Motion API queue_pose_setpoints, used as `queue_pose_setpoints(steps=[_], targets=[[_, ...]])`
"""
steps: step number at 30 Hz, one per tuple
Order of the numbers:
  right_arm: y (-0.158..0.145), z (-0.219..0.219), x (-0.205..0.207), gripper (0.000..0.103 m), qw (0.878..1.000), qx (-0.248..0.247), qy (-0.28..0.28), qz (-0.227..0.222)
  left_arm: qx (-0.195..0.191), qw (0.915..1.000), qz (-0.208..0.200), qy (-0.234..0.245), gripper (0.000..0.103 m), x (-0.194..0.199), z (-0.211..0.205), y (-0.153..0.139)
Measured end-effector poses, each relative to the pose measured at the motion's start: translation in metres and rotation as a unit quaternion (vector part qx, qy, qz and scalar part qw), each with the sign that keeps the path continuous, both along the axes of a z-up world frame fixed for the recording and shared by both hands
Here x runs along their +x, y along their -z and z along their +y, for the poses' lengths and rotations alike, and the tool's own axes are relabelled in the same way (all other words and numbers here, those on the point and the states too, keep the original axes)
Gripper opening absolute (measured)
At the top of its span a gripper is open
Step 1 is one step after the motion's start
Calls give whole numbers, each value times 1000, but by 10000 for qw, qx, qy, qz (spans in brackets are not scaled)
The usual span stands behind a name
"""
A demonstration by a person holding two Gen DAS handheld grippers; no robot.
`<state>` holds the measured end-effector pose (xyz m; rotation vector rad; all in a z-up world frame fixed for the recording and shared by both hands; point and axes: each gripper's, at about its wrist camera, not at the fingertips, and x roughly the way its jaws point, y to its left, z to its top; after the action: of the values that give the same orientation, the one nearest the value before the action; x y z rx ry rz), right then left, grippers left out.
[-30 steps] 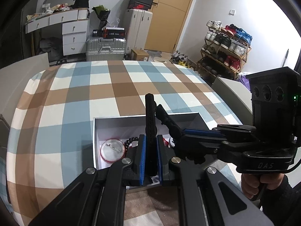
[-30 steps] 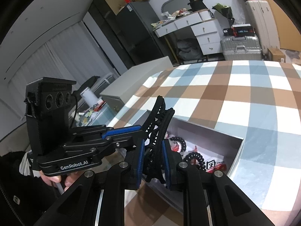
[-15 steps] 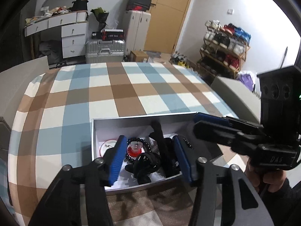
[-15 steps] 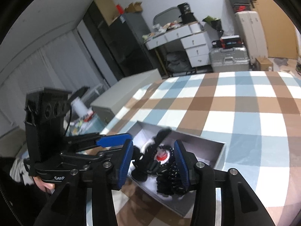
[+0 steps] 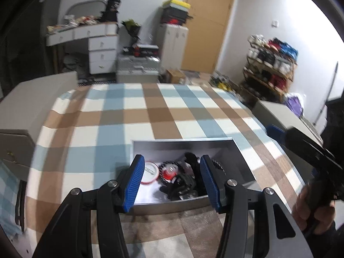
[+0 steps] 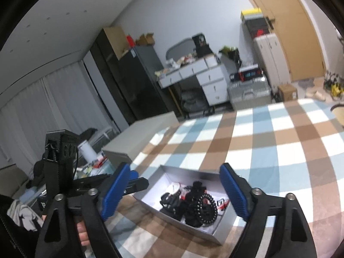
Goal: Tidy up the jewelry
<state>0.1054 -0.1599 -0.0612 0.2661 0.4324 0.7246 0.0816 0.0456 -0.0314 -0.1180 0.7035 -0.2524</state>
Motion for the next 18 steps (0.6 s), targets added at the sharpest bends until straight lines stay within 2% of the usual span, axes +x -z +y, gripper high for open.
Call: queue_pose_setpoints(steps=[3, 5, 8, 10, 12, 16, 18], targets=[[-3, 1, -10, 103, 9997, 32, 150, -163, -48, 9996, -143, -218, 58, -7, 3, -3], [-5, 2, -18, 103, 9993, 37, 221, -283, -106, 9989, -322, -330, 69, -14, 2, -6], [-8, 1, -34, 103, 9973, 33, 409, -611, 70, 9954, -753, -586, 83, -28, -2, -11], [-10, 4, -47, 103, 9923, -171, 778, -945, 214, 9903, -1163, -724, 88, -39, -6, -14], [-9, 8, -55, 103, 9879, -409, 985, -1130, 373, 9854, -1448, -814, 101, -46, -10, -18], [-4, 11, -66, 103, 9820, -617, 1181, -1339, 633, 9725, -2003, -1004, 102, -61, -13, -22], [-2, 11, -72, 103, 9780, -658, 1305, -1489, 713, 9689, -2078, -1136, 102, -61, -11, -21]])
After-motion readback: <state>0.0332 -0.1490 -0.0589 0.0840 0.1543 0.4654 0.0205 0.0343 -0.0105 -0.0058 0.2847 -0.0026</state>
